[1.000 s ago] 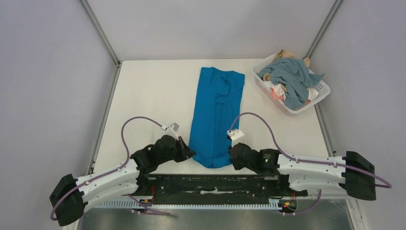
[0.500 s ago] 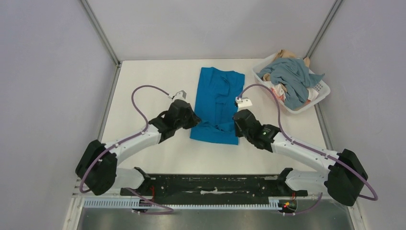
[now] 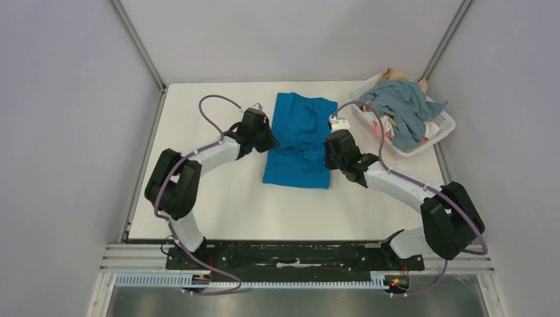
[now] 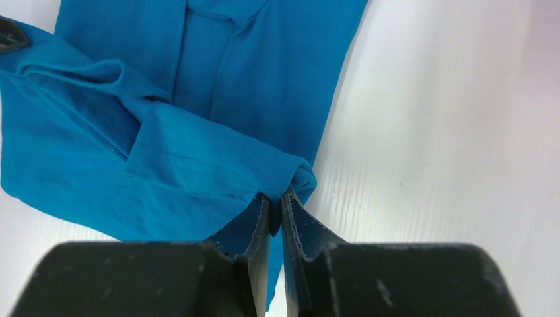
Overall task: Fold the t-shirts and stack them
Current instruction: Fold the folded rectangular tshirt in 1/3 of the way
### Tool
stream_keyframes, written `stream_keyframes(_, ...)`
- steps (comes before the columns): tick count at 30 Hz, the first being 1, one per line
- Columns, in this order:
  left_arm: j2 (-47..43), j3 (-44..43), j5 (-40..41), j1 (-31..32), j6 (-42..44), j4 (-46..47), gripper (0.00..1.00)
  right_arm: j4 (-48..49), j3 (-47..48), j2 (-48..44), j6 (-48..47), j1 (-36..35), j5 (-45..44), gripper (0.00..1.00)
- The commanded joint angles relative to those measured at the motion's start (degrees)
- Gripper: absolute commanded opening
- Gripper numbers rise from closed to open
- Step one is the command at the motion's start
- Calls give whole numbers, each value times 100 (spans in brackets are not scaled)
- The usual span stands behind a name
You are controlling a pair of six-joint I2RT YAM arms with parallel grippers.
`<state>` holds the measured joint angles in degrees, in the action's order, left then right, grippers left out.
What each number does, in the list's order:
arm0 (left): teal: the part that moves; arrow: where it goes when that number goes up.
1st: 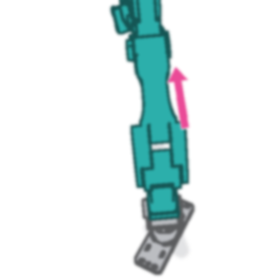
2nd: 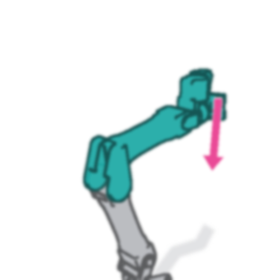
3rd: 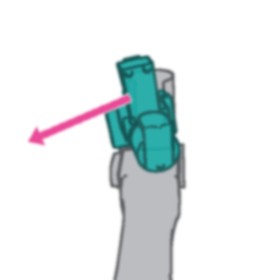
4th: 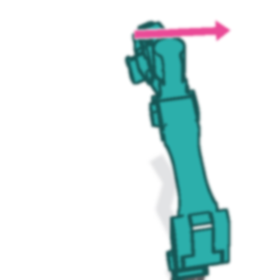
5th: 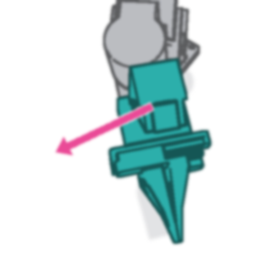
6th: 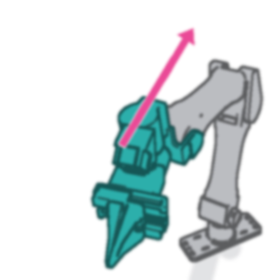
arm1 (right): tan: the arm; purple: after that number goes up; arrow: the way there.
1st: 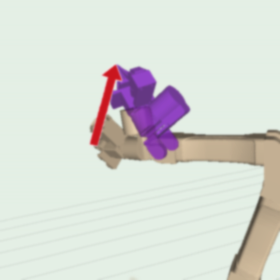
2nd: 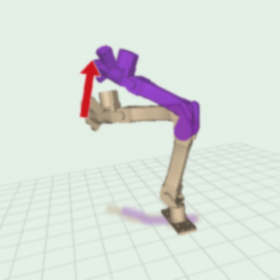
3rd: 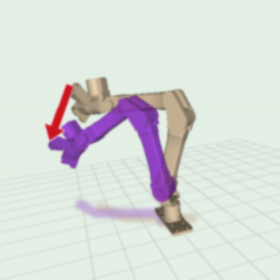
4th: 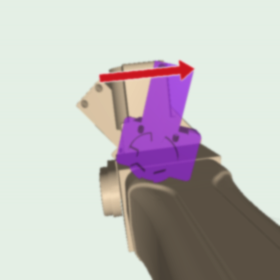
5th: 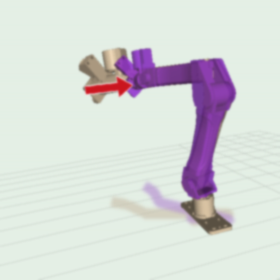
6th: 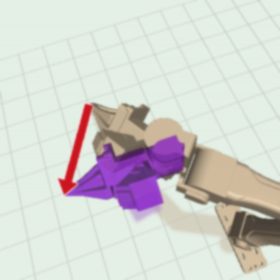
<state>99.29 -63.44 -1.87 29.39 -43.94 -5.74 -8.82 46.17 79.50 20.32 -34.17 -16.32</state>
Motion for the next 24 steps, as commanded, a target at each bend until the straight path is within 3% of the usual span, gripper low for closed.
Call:
stream_keyframes(1, 528, -472, -551, -228, 240, 23, 2, 531, 316, 313, -246, 236, 369, 13)
stream_keyframes(9, 886, -815, -18, -337, 269, -94, 2, 836, 609, 1030, -341, 587, 807, 15)
stream_keyframes(18, 1500, -1490, -65, -355, 420, -441, 2, 1207, 680, 1381, -177, 794, 655, 12)
stream_keyframes(21, 1498, -1544, 139, -355, 397, -499, 2, 1220, 756, 1523, -108, 935, 693, 17)
stream_keyframes(23, 1480, -1585, 382, -355, 404, -560, 9, 1222, 856, 1644, -70, 1025, 757, 18)
stream_keyframes(24, 1475, -1650, 438, -362, 424, -613, 17, 1233, 914, 1689, -45, 1082, 828, 20)
